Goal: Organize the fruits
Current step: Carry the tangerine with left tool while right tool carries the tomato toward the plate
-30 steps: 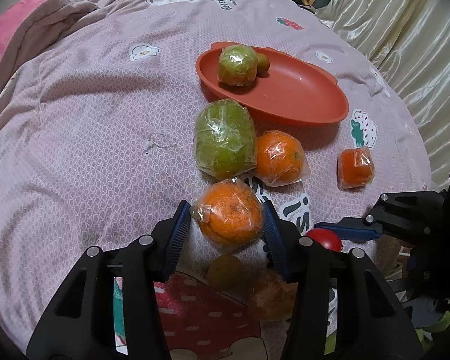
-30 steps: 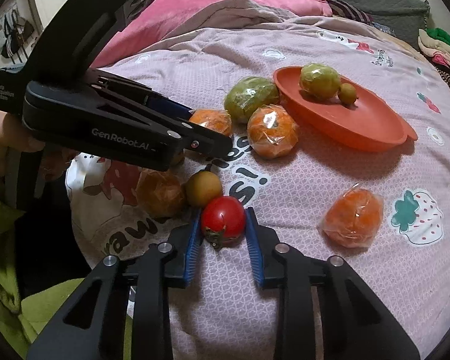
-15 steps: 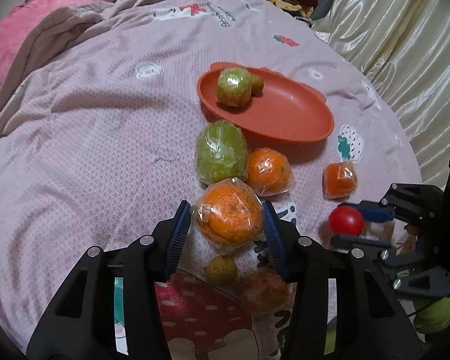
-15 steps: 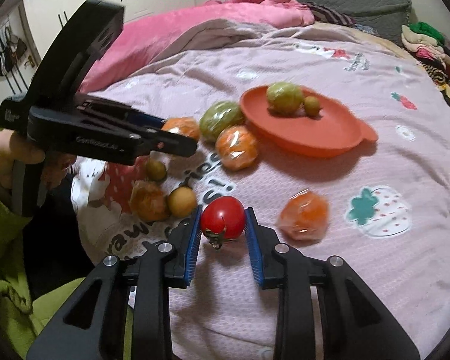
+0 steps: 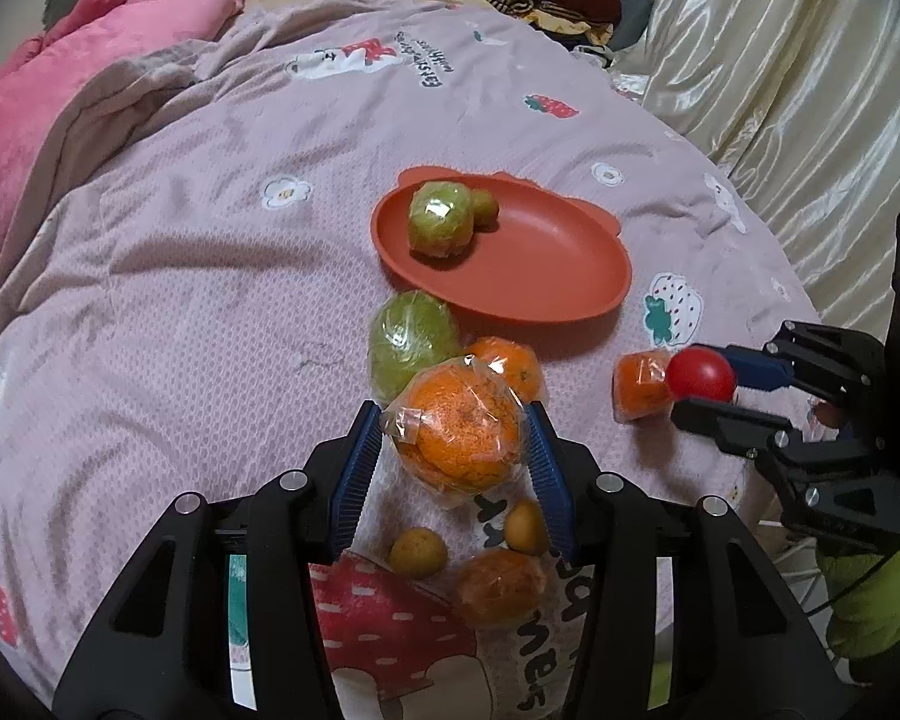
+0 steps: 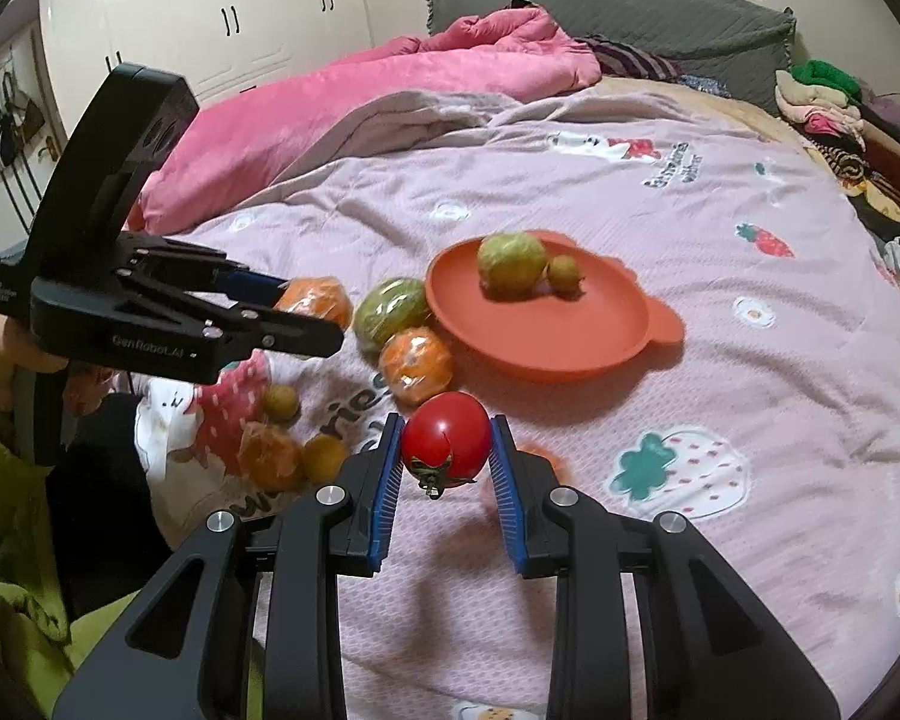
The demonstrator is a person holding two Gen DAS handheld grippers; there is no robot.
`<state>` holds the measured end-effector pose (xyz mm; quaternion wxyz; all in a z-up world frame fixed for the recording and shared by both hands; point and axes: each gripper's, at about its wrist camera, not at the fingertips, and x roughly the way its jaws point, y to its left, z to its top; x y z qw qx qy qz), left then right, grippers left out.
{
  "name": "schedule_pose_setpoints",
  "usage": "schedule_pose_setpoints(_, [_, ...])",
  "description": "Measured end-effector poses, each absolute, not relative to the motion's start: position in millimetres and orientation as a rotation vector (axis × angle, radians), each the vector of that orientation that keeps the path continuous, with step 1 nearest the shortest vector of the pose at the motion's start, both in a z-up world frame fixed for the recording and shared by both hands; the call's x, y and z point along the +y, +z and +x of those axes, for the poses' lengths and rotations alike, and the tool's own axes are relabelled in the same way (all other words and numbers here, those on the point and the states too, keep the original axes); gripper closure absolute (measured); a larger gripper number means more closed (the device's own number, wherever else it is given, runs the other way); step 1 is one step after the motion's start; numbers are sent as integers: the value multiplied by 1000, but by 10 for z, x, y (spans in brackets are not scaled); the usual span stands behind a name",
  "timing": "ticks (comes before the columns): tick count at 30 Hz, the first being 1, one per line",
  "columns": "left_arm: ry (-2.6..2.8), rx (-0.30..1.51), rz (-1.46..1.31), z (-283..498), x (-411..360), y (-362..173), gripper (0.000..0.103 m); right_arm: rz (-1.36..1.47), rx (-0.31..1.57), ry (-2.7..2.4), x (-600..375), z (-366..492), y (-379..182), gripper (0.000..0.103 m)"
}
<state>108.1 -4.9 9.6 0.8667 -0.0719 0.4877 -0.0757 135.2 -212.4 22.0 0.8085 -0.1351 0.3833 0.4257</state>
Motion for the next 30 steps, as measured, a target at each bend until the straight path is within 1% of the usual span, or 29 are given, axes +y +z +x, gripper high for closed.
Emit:
schedule_pose_setpoints(13, [-161, 1001, -143, 1288, -115, 212, 63, -295, 779, 887, -2157, 1583, 366, 76])
schedule_pose_setpoints(30, [-170, 1007, -144, 1605, -169, 210, 63, -304, 767, 878, -2126, 1832, 384, 76])
